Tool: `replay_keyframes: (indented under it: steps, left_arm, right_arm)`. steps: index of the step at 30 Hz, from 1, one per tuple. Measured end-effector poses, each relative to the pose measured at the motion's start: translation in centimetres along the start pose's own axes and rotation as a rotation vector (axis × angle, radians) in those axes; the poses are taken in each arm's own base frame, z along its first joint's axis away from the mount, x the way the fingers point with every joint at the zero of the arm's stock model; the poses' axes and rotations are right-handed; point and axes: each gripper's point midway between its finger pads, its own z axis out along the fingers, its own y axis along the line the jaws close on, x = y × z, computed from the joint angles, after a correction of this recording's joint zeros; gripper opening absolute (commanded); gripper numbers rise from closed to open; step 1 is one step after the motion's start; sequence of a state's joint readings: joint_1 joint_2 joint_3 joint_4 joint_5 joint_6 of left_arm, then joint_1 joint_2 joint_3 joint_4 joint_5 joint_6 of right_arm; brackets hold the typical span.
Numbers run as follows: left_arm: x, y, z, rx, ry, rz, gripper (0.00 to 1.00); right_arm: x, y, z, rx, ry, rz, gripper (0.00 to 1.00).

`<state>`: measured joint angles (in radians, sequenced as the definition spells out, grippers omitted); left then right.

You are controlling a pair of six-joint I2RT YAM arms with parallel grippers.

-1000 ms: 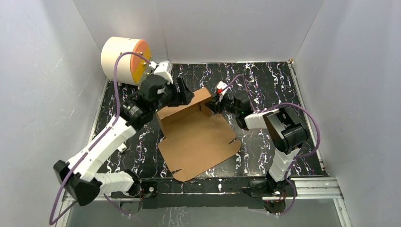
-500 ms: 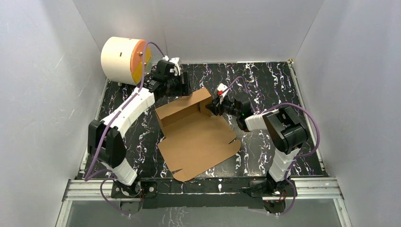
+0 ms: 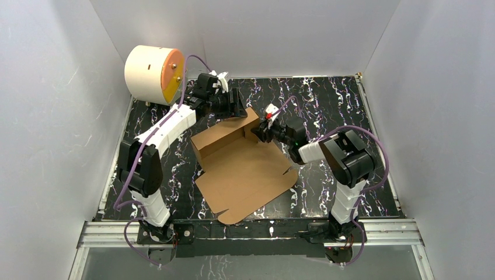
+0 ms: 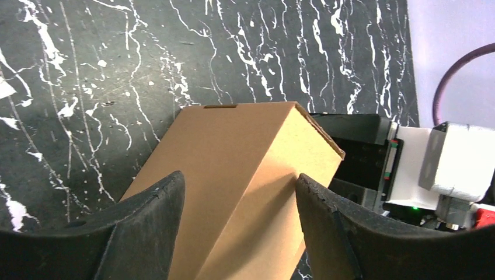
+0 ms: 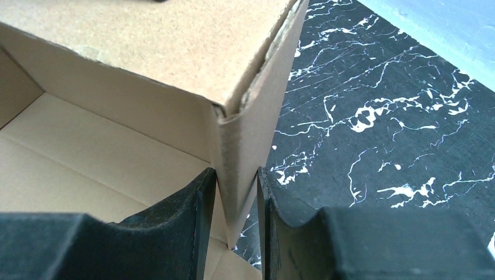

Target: Fold the paper box

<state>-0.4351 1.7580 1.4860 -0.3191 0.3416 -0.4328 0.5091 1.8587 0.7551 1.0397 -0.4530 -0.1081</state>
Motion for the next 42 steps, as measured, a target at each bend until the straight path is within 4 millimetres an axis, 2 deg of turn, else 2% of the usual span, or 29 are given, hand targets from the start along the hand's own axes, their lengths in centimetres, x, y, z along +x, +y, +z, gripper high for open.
replay_keyframes:
  steps: [3,8,18,29,42]
  left_arm:
    - [0.3,-0.5,0.2,0.033,0.015,-0.017,0.66]
    - [1.1,-1.2,0.4,0.086,0.039,-0.045,0.66]
    - [2.1,-2.1,0.8,0.170,0.065,-0.112,0.66]
    - [1.9,-2.6,0.9,0.218,0.054,-0.147,0.66]
    - [1.7,-2.8,1.1,0.231,0.037,-0.170,0.66]
  right_arm:
    - [-0.1,0.2,0.5,0.021,-0.015,-0.008,0.38]
    - [-0.1,0.1,0.7,0.069,-0.032,-0.016,0.31]
    - [-0.2,-0.5,0.8,0.176,-0.040,0.017,0.29]
    - [0.0,-1.7,0.7,0.337,-0.037,0.087,0.24]
    - [0.2,-3.4,-0.2,0.514,-0.014,0.153,0.25]
